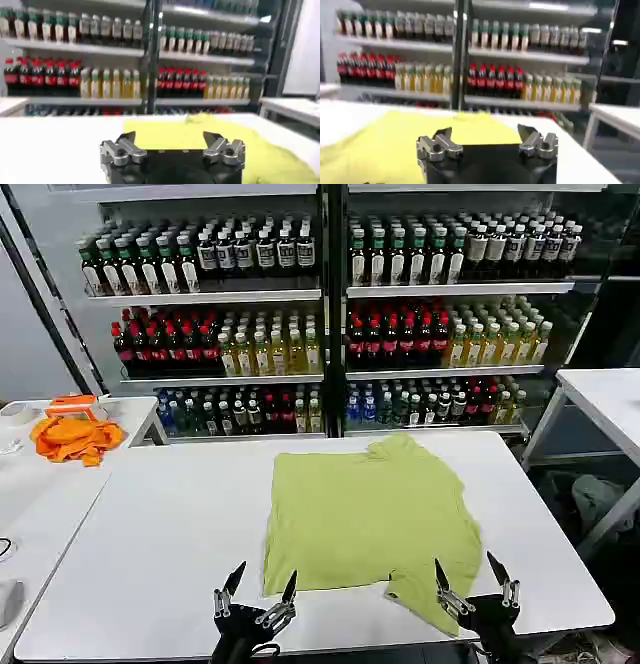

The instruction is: Fold and organize the clothes.

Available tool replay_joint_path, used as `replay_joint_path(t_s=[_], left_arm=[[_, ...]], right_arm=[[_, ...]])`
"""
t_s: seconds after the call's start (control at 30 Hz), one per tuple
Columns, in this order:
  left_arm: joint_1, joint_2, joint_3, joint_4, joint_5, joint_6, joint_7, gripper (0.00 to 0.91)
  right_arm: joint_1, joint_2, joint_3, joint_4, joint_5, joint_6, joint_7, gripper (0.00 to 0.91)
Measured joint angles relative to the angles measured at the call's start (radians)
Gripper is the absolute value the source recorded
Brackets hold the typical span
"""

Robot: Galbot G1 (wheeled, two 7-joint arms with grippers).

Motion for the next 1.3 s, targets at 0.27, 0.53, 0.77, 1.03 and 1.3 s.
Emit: replay_joint_path(t_s=[0.27,0.53,0.77,1.03,1.3], left_arm=[[-0.108,0.020,0.020,0.114,-0.075,0.127,-0.052,0.907],[-0.187,0.035,0.032,0.201,-0.114,0.207,-0.083,0.907],[-0.224,0.037,0.033,0.236,-0.142,0.237,-0.091,0.010],[-0.227,0.046,0.033,0.243,-0.169,0.240,-0.081,0.020],[-0.222,0.058,0.033,0.243,-0.195,0.240,-0.067,0.020]], right_arm=[[0.003,0.014,-0.012,-0.029,-0.003,-0.083,0.010,0.907],[0.012,0.029,-0.025,-0.044,-0.008,-0.136,0.021,0.907],[0.016,0.036,-0.038,-0.063,-0.003,-0.165,0.024,0.000],[0.018,0.047,-0.049,-0.076,0.016,-0.184,0.022,0.000],[0.015,0.056,-0.051,-0.076,0.033,-0.192,0.018,0.000]])
